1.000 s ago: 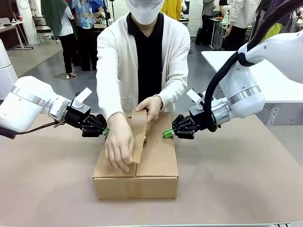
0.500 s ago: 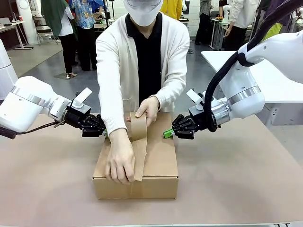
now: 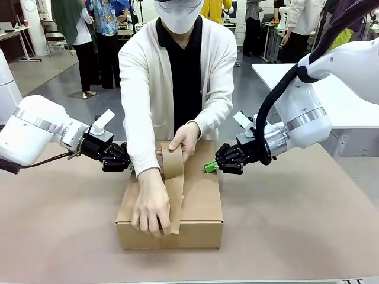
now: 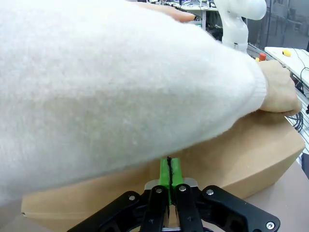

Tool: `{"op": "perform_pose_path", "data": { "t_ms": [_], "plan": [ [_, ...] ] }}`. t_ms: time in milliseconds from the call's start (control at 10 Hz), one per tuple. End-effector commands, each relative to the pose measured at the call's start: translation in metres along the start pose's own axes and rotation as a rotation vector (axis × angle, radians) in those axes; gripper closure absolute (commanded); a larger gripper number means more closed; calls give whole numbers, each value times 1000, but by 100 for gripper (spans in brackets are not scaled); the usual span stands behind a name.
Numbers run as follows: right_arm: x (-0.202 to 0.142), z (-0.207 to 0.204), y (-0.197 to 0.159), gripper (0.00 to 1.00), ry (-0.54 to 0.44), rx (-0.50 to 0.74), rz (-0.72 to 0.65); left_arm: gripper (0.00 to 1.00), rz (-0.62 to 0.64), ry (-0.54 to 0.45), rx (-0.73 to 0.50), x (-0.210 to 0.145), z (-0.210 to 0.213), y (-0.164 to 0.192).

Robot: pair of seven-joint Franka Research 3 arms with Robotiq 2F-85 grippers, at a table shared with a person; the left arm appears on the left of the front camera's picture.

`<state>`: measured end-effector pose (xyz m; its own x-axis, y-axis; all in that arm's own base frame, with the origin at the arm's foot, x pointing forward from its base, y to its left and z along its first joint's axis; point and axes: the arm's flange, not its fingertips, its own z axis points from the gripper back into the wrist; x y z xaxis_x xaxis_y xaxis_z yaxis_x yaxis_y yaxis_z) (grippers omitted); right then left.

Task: Wrap the clocks to prevent damage.
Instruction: After the human seals the box with tape, release both hands from the side flaps of the Package Box.

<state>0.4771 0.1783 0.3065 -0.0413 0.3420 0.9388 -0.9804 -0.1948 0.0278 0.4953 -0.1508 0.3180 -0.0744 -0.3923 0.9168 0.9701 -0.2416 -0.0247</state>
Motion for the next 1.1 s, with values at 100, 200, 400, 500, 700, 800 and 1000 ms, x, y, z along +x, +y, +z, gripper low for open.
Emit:
{"op": "perform_pose_path", "data": {
  "t_ms": [100, 200, 400, 500, 700, 800, 1000],
  "plan": [
    [-3, -3, 1, 99, 8, -5, -7, 100, 0, -3, 6, -3, -2, -1],
    [-3, -3, 1, 99, 8, -5, -7, 100, 0, -3, 6, -3, -2, -1],
    [-3, -3, 1, 99, 8, -5, -7, 100, 0, -3, 6, -3, -2, -1],
    [-3, -3, 1, 99, 8, -5, -7, 100, 0, -3, 6, -3, -2, -1],
    [-3, -3, 1, 99, 8, -5, -7, 100, 0, -3, 6, -3, -2, -1],
    [-3, -3, 1, 99, 8, -5, -7, 100, 0, -3, 6, -3, -2, -1],
    [-3, -3, 1, 99, 8, -5, -7, 100, 0, -3, 6, -3, -2, -1]
  ]
}}
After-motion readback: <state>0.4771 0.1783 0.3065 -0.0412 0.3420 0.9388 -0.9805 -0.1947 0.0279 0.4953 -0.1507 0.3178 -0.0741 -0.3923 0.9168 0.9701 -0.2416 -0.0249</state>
